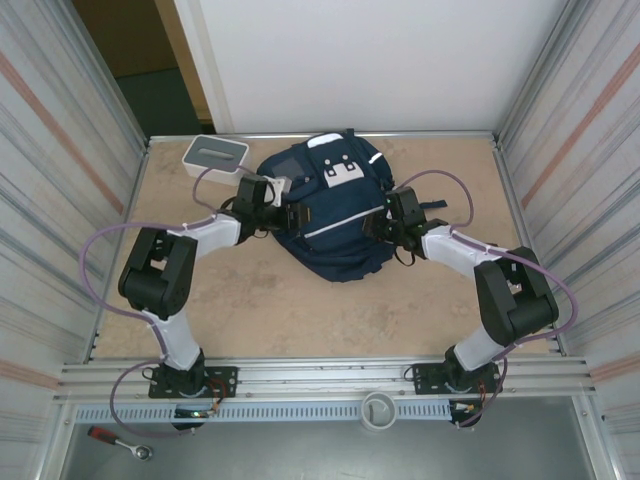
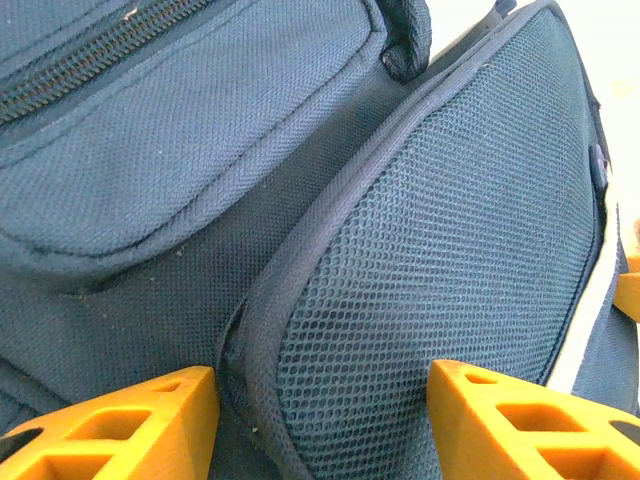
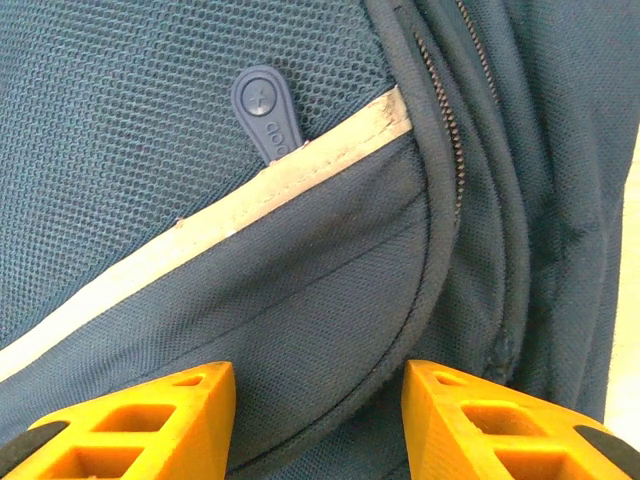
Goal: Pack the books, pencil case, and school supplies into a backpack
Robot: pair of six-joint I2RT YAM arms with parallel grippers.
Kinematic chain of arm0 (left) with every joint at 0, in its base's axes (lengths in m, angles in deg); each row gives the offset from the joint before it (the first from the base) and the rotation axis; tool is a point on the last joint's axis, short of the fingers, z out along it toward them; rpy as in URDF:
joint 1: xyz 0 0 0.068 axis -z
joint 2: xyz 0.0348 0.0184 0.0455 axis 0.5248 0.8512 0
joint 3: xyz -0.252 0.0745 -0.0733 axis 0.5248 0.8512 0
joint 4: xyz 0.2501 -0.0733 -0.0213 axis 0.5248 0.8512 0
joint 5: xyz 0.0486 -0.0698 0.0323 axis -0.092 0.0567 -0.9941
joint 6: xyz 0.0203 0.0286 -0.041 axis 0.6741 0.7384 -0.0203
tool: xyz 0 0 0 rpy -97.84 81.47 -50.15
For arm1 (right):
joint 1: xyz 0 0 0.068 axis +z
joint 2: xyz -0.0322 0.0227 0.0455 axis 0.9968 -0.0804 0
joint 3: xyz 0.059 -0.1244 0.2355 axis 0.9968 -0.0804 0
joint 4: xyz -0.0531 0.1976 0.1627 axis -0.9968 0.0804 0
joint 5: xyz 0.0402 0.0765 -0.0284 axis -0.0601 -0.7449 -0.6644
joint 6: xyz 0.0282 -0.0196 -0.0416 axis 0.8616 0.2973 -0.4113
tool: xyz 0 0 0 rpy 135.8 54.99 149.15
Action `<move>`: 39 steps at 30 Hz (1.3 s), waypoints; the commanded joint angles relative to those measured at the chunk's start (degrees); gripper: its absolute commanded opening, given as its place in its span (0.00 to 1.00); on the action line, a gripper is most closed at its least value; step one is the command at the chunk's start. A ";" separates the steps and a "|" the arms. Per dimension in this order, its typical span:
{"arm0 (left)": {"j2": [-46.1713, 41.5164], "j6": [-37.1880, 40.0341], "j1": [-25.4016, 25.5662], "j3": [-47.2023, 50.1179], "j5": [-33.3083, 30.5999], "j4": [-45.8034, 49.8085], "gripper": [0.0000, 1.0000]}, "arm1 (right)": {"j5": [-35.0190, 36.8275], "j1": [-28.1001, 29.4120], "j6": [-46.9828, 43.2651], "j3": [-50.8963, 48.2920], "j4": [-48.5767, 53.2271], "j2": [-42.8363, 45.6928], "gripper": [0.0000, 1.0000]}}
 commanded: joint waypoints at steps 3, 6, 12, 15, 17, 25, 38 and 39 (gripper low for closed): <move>1.27 0.25 0.62 -3.20 2.78 0.63 0.55 | -0.67 -0.75 -1.51 1.25 1.00 -2.02 0.47; 1.74 0.40 0.67 -3.31 4.12 0.67 0.47 | -0.37 -0.75 -1.41 1.35 0.89 -2.49 0.47; 0.16 0.36 1.06 -0.25 4.84 0.02 0.27 | -0.19 -1.63 -1.80 2.84 1.76 -4.10 0.47; -1.33 -0.03 2.43 2.12 4.48 -0.65 0.24 | 0.12 -2.22 -2.32 4.21 2.33 -5.06 0.47; -2.25 -0.44 3.66 3.78 3.71 -1.09 0.24 | 0.24 -2.56 -2.76 5.42 2.61 -5.97 0.47; -7.00 -1.92 10.82 10.48 2.38 -1.83 0.25 | 1.65 -3.95 -6.38 11.52 5.87 -9.26 0.46; -9.79 -5.97 18.93 13.82 2.73 -4.83 0.46 | 1.69 -6.90 -11.30 16.58 12.18 -7.12 0.48; -10.21 -6.26 18.58 14.15 2.56 -5.02 0.48 | 1.74 -6.81 -11.27 15.56 12.21 -5.63 0.49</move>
